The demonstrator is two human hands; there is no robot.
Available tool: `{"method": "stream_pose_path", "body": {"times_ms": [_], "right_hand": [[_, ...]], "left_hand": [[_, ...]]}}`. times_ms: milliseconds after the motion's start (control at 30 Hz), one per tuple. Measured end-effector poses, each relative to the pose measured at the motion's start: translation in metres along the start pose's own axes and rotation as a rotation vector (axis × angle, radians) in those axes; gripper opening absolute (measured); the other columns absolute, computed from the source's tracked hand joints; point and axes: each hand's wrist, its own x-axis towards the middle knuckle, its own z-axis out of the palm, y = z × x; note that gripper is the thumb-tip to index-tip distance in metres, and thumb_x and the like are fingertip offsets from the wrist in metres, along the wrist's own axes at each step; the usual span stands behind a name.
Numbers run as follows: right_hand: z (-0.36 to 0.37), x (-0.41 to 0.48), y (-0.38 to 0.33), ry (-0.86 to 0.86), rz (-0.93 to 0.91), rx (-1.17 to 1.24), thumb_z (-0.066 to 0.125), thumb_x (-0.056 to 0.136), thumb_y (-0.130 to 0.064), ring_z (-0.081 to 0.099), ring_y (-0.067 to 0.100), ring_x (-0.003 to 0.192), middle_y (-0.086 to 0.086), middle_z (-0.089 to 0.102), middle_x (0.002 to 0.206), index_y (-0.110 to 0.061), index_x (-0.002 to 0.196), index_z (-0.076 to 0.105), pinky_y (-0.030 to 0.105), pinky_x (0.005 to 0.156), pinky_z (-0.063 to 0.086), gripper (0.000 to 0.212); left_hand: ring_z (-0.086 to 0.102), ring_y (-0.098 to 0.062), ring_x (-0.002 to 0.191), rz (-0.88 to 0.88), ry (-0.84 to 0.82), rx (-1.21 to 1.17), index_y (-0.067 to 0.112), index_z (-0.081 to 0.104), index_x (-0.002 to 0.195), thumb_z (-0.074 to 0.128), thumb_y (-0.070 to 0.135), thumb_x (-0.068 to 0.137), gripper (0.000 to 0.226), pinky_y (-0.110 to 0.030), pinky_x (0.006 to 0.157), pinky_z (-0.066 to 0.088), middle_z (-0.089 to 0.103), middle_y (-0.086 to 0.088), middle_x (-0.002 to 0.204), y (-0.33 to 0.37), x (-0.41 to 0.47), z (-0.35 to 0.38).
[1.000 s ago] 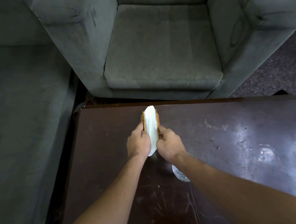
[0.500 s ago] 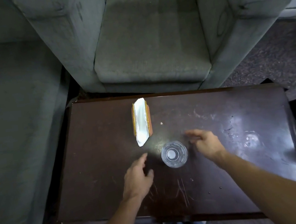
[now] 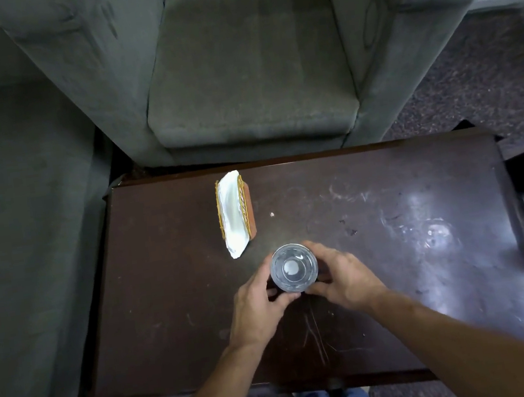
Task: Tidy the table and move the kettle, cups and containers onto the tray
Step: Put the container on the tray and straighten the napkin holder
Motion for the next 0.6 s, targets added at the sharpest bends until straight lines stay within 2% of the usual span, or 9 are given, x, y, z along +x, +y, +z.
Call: {"method": "stream_pose_path", "body": {"times_ms": [100,200,367,500,600], "right_hand": [[-0.009,0.003,0.000,0.024,-0.036,-0.034,0.088,0.079,-0.019,0.063,-0.007,0.114,-0.022,0.068,0.125,-0.045,0.142,0.047,0.023,0.103,0.051,0.080],[-0.025,0.010,0.002,0.069,-0.043,-0.045,0.088,0.078,-0.022,0.065,0.000,0.116,-0.020,0.068,0.124,-0.045,0.141,0.047,0.034,0.105,0.052,0.079],[-0.058,0.031,0.004,0.167,-0.052,-0.072,0.090,0.073,-0.024,0.068,0.003,0.110,-0.022,0.069,0.120,-0.067,0.126,0.044,0.039,0.100,0.056,0.082],[-0.078,0.049,0.006,0.189,-0.051,-0.079,0.091,0.072,-0.024,0.069,0.000,0.107,-0.026,0.069,0.115,-0.069,0.123,0.043,0.038,0.100,0.056,0.083],[-0.086,0.057,0.010,0.190,-0.055,-0.101,0.091,0.072,-0.023,0.068,0.008,0.111,-0.020,0.069,0.120,-0.053,0.134,0.044,0.040,0.101,0.055,0.083]], "left_hand": [[0.070,0.003,0.102,0.003,-0.039,0.029,0.046,0.047,0.145,0.091,0.031,0.071,0.086,-0.029,0.091,0.061,0.072,0.017,0.121,0.005,0.013,0.000],[0.071,-0.001,0.101,0.039,-0.088,0.051,0.048,0.047,0.143,0.090,0.032,0.072,0.085,-0.034,0.092,0.060,0.073,0.016,0.115,0.019,0.036,-0.001],[0.075,-0.007,0.092,0.066,-0.095,0.061,0.045,0.048,0.141,0.090,0.028,0.073,0.082,-0.036,0.089,0.060,0.073,0.013,0.113,0.048,0.076,0.005],[0.075,-0.008,0.093,0.089,-0.088,0.114,0.043,0.048,0.142,0.090,0.030,0.072,0.083,-0.036,0.091,0.059,0.075,0.010,0.115,0.062,0.102,0.008],[0.076,-0.010,0.089,0.091,-0.086,0.153,0.047,0.047,0.139,0.090,0.032,0.071,0.082,-0.038,0.089,0.060,0.075,0.009,0.113,0.068,0.114,0.010]]}}
